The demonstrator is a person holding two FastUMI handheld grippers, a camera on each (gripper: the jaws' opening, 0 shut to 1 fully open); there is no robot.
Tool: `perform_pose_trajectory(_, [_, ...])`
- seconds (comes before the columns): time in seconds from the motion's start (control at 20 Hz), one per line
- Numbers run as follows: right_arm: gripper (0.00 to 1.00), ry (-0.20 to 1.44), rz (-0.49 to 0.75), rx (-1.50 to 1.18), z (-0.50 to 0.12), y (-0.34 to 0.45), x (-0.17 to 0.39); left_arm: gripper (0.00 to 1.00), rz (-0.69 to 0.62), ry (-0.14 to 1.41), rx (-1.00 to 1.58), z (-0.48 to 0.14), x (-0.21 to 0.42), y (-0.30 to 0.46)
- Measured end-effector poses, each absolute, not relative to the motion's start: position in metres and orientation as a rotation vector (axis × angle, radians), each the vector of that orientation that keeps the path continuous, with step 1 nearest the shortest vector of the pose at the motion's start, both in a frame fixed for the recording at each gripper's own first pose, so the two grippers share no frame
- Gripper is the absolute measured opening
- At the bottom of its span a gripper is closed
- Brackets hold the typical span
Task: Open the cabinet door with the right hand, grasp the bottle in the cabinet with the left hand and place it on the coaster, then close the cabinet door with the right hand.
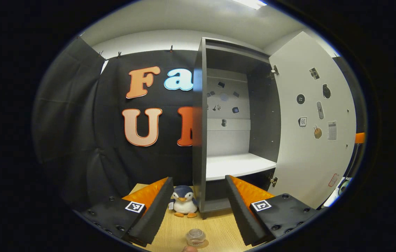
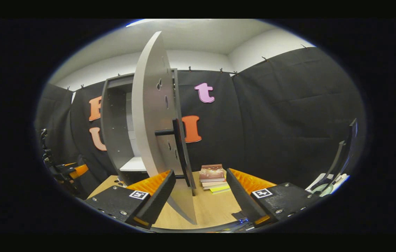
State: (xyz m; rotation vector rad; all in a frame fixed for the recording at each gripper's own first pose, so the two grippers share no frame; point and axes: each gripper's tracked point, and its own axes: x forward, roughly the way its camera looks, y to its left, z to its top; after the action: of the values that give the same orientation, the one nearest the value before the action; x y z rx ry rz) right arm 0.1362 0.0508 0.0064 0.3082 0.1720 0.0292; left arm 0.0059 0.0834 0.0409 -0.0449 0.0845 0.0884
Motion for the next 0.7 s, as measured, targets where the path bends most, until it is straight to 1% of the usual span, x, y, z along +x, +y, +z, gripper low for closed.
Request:
perform_pose_trajectory(0.4, [0.92, 0.178, 0.057, 0.323, 0.013, 0.076, 0.131, 0.95, 0.083, 0.073, -0.05, 0.042, 0.011, 0.107])
perform_pose_trajectory(0.55, [0.93, 0.159, 0.131, 0.329, 0.02, 0.096, 0.134, 0.95, 0.078, 0.066, -0.061, 0.043, 0.012, 0.114])
perform_pose_trajectory(0.7, [0.92, 0.145, 0.205, 0.399, 0.028, 0.124, 0.141, 0.95, 0.087, 0.068, -0.063, 0.04, 0.009, 0.128])
